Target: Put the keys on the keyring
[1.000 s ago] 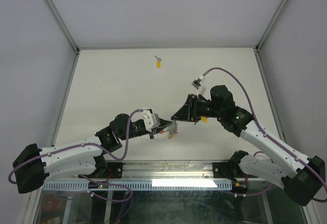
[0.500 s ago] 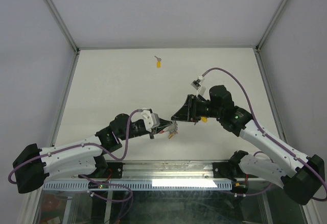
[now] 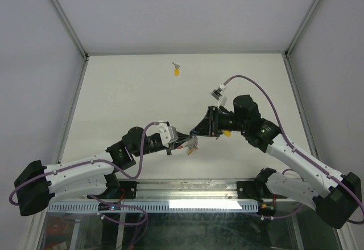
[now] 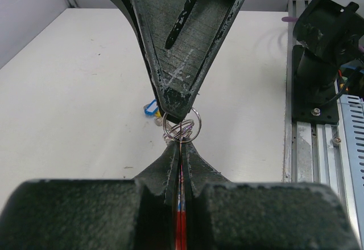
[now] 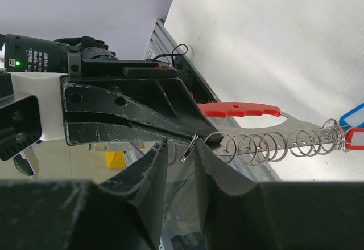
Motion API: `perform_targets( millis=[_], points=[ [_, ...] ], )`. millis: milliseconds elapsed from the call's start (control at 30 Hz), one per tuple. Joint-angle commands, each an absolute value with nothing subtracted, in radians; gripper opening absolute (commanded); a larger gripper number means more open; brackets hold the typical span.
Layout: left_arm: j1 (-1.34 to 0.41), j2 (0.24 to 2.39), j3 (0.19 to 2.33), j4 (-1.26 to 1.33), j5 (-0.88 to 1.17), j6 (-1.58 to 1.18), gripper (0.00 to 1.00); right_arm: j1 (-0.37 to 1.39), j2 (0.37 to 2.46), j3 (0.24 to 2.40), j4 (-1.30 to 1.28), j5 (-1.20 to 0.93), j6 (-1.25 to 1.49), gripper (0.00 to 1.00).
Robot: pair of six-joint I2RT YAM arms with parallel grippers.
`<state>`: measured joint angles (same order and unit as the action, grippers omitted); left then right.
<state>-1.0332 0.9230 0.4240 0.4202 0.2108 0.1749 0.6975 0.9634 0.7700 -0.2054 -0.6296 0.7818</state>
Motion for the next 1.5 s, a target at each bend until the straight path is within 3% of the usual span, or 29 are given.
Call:
perform_targets(
  millis=[0, 367, 1000, 1267, 1467],
  points=[
    [-1.035, 0.914, 0.448, 0.509, 0.227, 0.181, 0.0, 0.703, 0.949, 0.77, -0.158, -0.649, 0.785, 0.27],
    [-1.034, 0.916, 0.453, 0.5, 0.222, 0.186, 0.0, 0.705, 0.981, 0.812, -0.255, -0.647, 0.728, 0.24],
    [-1.034, 0.924, 0.463, 0.475, 0.205, 0.197, 0.0, 0.71, 1.01, 0.884, -0.345, -0.622, 0.593, 0.0],
    [-1.034, 0.932, 0.475, 0.452, 0.181, 0.185, 0.0, 0.724, 1.017, 0.932, -0.355, -0.578, 0.504, 0.0],
    [-1.035, 0.94, 0.485, 0.444, 0.182, 0.178, 0.21, 0.75, 1.007, 0.963, -0.356, -0.49, 0.449, 0.0]
  ],
)
